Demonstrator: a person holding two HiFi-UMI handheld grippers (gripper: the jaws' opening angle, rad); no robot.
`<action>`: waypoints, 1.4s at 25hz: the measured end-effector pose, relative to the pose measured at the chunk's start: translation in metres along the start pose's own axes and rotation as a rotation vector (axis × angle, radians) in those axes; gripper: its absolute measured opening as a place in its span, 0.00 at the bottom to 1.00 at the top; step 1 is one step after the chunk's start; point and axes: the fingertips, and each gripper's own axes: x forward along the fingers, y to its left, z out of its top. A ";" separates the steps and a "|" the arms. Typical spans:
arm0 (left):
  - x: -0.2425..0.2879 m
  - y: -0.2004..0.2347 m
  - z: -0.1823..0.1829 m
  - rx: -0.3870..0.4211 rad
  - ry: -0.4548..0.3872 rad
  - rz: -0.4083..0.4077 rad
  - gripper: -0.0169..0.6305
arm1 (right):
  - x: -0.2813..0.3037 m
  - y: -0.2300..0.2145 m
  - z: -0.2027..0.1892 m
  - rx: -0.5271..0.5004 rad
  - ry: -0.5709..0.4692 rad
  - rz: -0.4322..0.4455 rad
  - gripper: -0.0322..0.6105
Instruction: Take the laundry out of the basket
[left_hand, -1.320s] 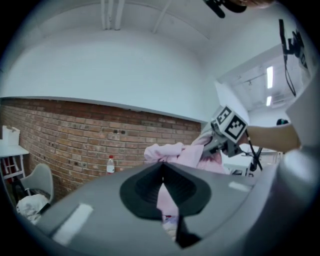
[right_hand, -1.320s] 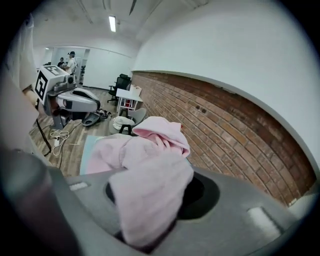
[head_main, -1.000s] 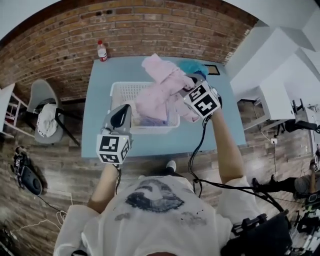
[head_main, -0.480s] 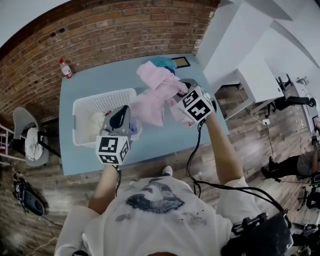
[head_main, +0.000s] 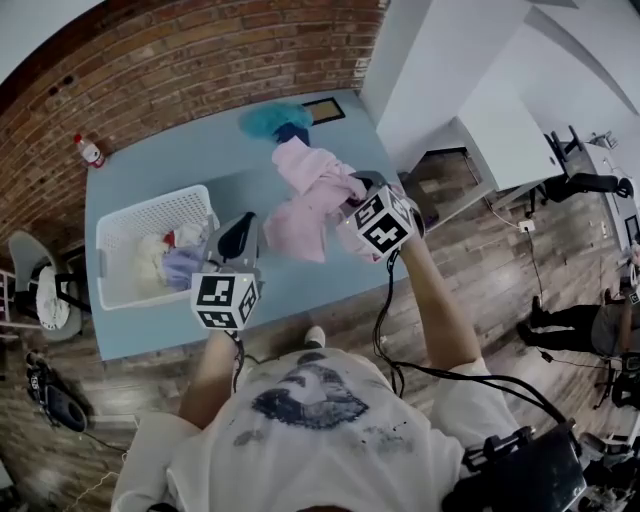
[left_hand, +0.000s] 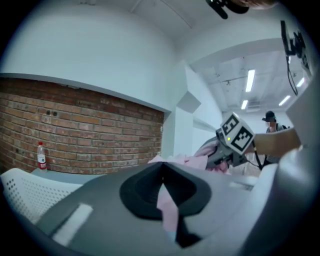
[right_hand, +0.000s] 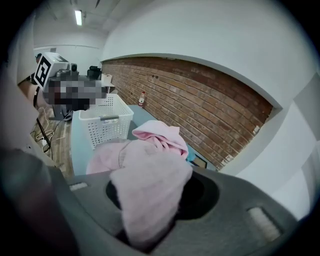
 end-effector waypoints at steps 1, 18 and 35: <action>0.006 -0.007 -0.005 -0.003 0.009 0.003 0.01 | 0.004 0.001 -0.013 0.008 0.002 0.013 0.27; 0.062 -0.045 -0.087 -0.015 0.196 0.035 0.01 | 0.101 0.043 -0.143 0.149 0.047 0.171 0.25; 0.083 -0.044 -0.097 -0.022 0.225 0.028 0.01 | 0.133 0.044 -0.170 0.182 0.075 0.188 0.33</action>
